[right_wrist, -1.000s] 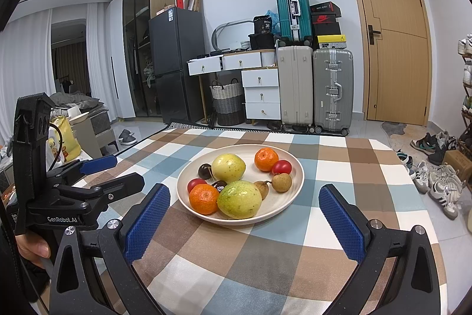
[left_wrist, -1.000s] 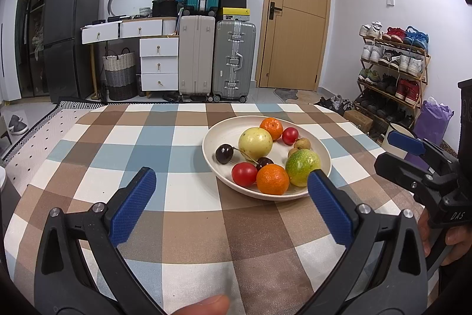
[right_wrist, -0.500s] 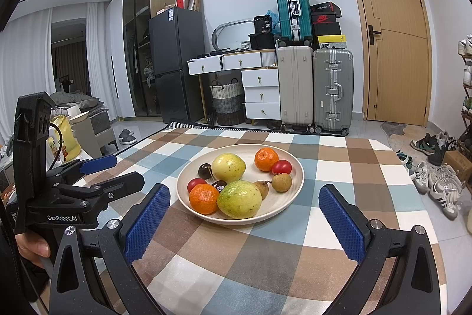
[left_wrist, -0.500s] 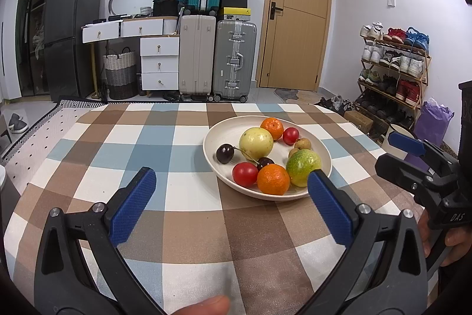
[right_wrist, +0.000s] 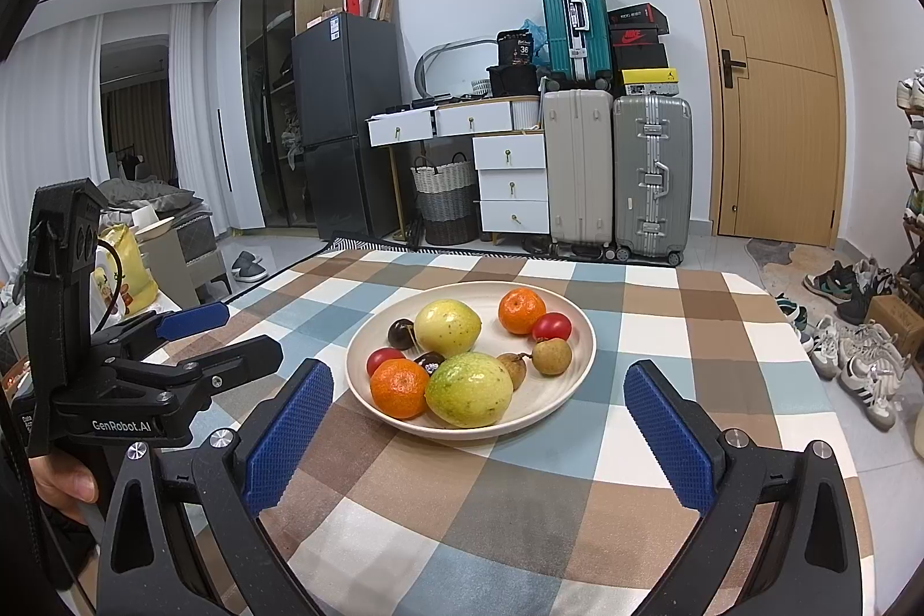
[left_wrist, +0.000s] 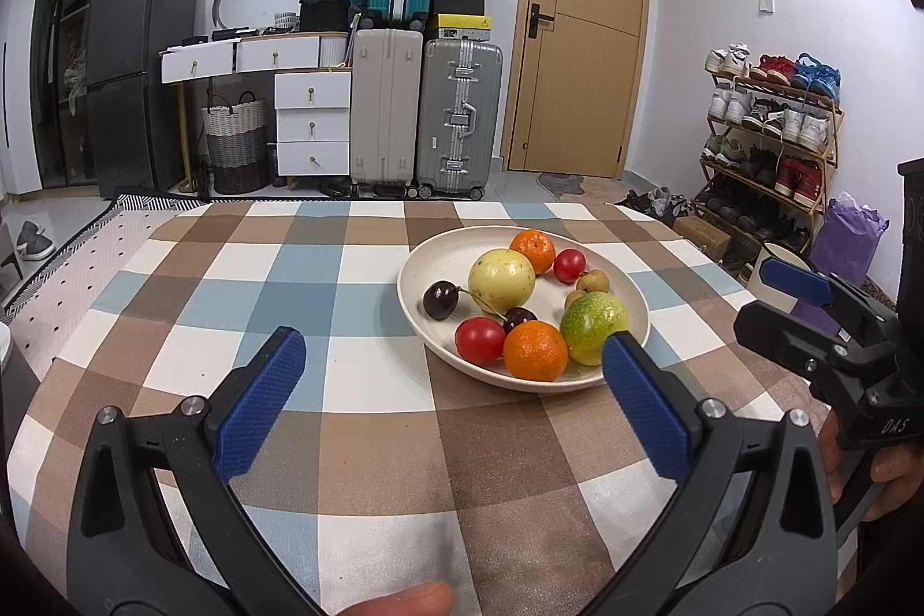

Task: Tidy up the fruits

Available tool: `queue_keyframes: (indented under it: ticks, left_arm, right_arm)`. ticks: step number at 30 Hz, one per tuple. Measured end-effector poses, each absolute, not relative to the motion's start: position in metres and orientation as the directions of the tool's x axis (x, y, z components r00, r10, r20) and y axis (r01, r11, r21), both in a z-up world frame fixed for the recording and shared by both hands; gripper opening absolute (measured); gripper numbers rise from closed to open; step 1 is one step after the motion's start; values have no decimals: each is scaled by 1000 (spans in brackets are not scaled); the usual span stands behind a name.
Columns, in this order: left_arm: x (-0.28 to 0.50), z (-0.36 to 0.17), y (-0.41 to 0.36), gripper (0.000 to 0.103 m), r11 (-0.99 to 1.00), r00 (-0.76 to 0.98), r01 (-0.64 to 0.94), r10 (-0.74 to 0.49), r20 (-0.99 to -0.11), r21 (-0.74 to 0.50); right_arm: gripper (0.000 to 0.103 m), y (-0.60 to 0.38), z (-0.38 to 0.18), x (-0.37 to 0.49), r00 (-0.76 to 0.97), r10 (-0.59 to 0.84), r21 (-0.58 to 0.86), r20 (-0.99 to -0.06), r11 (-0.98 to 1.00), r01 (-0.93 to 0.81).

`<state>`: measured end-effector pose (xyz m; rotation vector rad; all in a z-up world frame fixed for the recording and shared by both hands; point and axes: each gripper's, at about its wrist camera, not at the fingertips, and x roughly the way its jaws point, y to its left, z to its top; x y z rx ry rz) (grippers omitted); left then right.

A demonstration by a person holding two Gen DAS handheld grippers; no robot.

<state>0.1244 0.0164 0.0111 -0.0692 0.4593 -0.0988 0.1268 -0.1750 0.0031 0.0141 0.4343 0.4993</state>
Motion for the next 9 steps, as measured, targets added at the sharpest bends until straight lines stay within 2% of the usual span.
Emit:
queue_keyframes:
  ticks: [9]
  left_arm:
    - [125, 11, 17, 102, 993, 891, 79, -111, -440, -90]
  right_arm:
    - [103, -175, 3, 127, 789, 467, 117, -400, 880, -461]
